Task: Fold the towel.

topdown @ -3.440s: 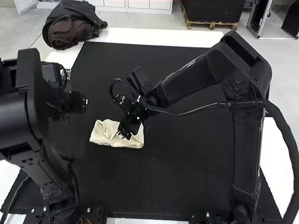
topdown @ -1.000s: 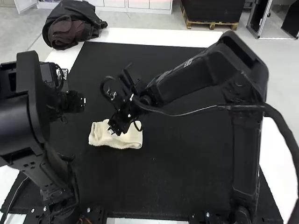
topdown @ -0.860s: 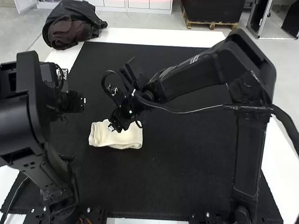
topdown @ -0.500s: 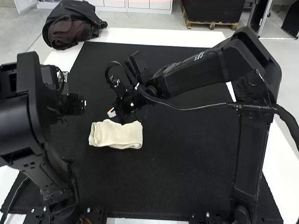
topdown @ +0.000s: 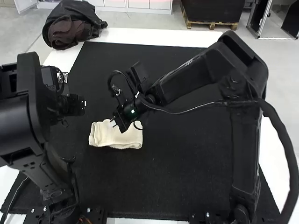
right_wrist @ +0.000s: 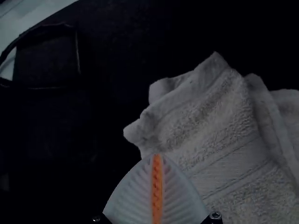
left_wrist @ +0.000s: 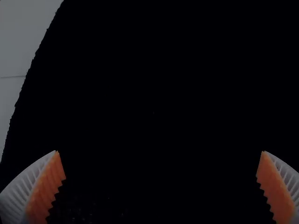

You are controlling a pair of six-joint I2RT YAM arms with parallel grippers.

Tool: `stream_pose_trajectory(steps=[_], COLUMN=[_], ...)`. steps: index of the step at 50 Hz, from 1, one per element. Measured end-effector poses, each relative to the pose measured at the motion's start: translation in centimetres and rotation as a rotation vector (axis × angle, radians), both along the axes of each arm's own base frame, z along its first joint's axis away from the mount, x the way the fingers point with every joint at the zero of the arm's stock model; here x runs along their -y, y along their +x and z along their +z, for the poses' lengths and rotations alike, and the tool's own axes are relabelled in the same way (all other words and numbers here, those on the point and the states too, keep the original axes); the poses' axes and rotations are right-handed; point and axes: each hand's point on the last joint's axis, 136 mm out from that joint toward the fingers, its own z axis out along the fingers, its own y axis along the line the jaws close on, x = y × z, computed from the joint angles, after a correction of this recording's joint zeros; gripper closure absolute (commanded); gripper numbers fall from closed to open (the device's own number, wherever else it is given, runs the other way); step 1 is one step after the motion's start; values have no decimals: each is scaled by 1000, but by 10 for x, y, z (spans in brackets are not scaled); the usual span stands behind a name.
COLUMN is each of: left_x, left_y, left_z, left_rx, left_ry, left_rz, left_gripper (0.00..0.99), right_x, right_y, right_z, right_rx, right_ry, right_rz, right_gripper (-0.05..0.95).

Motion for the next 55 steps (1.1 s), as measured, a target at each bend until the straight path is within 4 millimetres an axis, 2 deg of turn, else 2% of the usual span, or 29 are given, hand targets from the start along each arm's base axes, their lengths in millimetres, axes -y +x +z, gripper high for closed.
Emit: stream_pose_trajectory(steps=[17,31,44,55], left_x=[-1,0,3,2], left_y=[2,2,3,5], left_z=[3,3,2,6], left_rx=[14,14,11,16], left_ry=[0,-1,-9,-16], left_rz=[4,2,-3,2], left_gripper=[34,34,34,34], right_x=[-6,-12,-12,-8], right_y=[-1,2,3,17], right_z=[-24,-31,-52,-68], right_rx=[-19,7,10,11], right_ry=[11,57,63,69], right_rz=[16,21,20,-3], right_gripper=[920,920,921,920])
